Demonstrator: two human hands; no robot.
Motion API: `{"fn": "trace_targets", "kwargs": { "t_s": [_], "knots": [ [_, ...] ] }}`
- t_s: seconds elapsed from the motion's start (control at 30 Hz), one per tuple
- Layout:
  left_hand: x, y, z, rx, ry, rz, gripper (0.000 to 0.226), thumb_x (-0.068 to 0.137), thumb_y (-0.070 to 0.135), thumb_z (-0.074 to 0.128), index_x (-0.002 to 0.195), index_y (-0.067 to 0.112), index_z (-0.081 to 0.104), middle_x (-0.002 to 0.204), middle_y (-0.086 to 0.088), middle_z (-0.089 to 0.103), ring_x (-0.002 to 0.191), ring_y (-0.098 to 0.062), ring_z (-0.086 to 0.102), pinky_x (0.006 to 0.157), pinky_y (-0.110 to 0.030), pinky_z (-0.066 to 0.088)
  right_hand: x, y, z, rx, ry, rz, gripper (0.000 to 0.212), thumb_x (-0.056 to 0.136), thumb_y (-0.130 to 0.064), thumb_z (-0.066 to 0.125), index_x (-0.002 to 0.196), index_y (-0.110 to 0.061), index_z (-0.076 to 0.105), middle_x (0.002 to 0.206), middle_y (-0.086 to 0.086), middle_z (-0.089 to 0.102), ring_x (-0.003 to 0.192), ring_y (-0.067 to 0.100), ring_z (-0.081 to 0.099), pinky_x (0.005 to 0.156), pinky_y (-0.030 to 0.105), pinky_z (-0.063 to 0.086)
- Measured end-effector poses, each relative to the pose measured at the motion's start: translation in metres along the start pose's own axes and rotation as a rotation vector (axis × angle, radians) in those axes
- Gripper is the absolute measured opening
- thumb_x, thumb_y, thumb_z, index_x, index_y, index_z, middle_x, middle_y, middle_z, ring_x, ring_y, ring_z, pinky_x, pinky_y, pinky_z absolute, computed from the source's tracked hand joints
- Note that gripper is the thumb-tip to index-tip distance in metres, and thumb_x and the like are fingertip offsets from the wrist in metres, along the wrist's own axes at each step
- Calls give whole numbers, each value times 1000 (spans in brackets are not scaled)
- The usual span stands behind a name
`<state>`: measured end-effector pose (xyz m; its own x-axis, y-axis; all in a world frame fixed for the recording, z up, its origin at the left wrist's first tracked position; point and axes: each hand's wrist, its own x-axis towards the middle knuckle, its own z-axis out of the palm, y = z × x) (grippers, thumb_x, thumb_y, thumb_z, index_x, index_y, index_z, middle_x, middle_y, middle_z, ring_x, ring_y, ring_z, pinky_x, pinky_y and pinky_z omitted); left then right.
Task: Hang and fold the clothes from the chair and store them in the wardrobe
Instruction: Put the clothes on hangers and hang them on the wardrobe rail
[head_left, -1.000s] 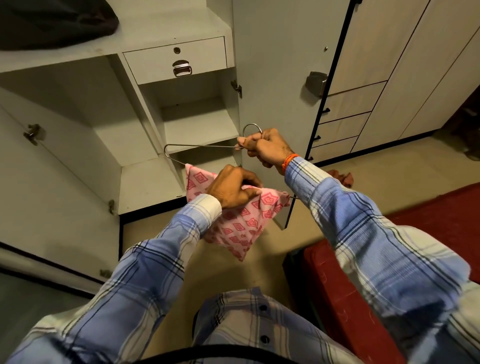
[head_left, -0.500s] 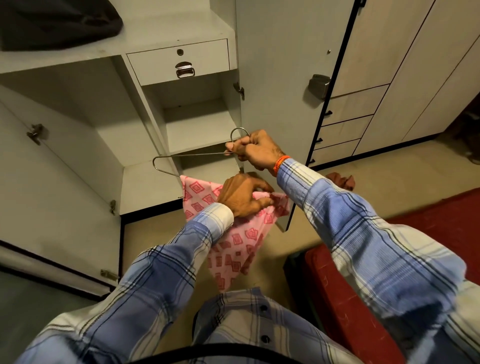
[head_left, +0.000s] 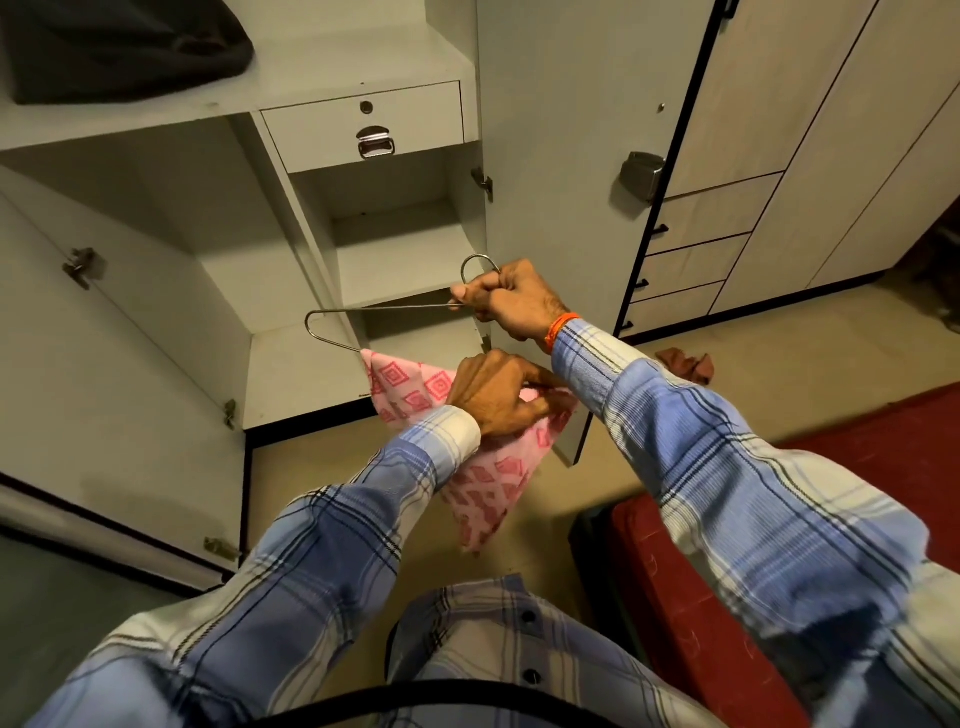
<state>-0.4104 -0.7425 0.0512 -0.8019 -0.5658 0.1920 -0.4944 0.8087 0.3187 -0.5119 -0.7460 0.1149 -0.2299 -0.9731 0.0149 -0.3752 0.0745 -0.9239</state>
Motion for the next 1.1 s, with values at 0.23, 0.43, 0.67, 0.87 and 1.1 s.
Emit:
{"fn": "trace_targets", "kwargs": {
  "t_s": [0.23, 0.43, 0.67, 0.87, 1.1],
  "knots": [
    [-16, -50, -18, 2, -75, -36, 57, 88, 71, 41, 105, 28, 74, 89, 4, 74, 79, -17, 67, 73, -31, 52, -3, 9, -19, -32, -3, 21, 25, 92, -28, 66, 98, -5, 76, 63, -3, 59, 46, -1, 49, 36, 7, 31],
    [-38, -98, -42, -28, 1, -158, 31, 90, 44, 63, 101, 18, 75, 89, 0, 74, 73, -14, 63, 68, -24, 47, -7, 14, -31, -68, -30, 33, 24, 93, -24, 65, 97, -2, 74, 64, -2, 57, 34, -4, 42, 36, 8, 31],
    [-42, -107, -48, -190, 86, -255, 15, 86, 21, 72, 95, 9, 78, 88, -2, 75, 78, -12, 66, 77, -23, 49, -5, 14, -28, -42, -43, 27, 27, 93, -23, 64, 99, 1, 73, 65, 3, 56, 33, -4, 42, 36, 7, 31],
    [-39, -97, -40, -341, 370, -435, 17, 87, 5, 65, 95, 16, 75, 95, 3, 72, 85, -9, 63, 79, -21, 52, -4, 18, -31, -34, -44, 56, 28, 92, -26, 65, 97, 0, 74, 67, 3, 57, 35, -1, 42, 36, 10, 29],
    [-32, -86, -47, -136, 58, -248, 20, 89, 27, 65, 105, 21, 74, 105, 5, 73, 86, -13, 64, 84, -31, 55, -3, 16, -25, -21, -52, 59, 28, 93, -24, 64, 96, 2, 73, 66, 4, 56, 37, 0, 42, 36, 9, 30]
  ]
}}
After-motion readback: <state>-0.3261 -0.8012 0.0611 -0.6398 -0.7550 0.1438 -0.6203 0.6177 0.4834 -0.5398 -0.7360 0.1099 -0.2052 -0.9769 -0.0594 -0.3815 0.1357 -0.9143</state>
